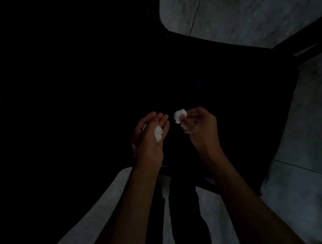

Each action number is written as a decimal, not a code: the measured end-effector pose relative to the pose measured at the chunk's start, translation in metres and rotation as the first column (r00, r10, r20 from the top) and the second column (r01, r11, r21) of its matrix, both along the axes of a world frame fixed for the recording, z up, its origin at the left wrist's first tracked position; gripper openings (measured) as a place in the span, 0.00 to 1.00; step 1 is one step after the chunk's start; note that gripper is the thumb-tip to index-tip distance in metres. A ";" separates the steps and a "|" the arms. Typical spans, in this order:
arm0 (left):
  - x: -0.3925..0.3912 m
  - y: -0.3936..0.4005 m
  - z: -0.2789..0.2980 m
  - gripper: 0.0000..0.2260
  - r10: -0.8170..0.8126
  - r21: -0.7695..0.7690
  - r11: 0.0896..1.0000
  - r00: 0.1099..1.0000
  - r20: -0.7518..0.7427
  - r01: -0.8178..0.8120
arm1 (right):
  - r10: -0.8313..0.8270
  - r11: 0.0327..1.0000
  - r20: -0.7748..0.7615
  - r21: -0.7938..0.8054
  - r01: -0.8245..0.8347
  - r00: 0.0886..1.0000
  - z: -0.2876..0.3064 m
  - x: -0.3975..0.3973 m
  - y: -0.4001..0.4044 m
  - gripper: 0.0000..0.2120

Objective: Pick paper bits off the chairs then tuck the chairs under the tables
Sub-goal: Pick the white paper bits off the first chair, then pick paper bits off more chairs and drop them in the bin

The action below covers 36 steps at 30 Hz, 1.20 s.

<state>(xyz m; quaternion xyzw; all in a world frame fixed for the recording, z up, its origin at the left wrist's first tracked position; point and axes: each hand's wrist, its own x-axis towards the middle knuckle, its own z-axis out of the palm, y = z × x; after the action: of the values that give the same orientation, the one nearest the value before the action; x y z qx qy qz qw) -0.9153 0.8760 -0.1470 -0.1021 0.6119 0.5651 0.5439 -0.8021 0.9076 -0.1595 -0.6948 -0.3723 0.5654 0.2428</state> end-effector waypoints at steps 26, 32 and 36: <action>0.008 -0.003 0.057 0.02 -0.399 -0.097 0.907 0.759 -0.514 0.411 | 0.021 0.990 -0.015 0.142 -0.018 1.000 0.083 0.011 -0.042 0.08; 0.004 0.014 0.144 0.11 -0.483 -0.249 0.804 0.350 -0.803 0.540 | 0.092 0.921 0.238 0.350 -0.174 0.967 0.166 0.017 -0.017 0.16; -0.004 0.022 0.226 0.23 -0.372 -0.123 0.805 0.331 -0.867 0.581 | 0.112 0.855 0.327 0.450 -0.259 0.938 0.246 0.016 0.005 0.18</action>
<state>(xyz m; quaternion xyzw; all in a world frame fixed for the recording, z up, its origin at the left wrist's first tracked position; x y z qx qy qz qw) -0.9191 0.8982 0.0789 0.4357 0.7366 0.4121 0.3126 -0.7863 0.9124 0.0863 -0.6469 -0.5995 0.3666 0.2961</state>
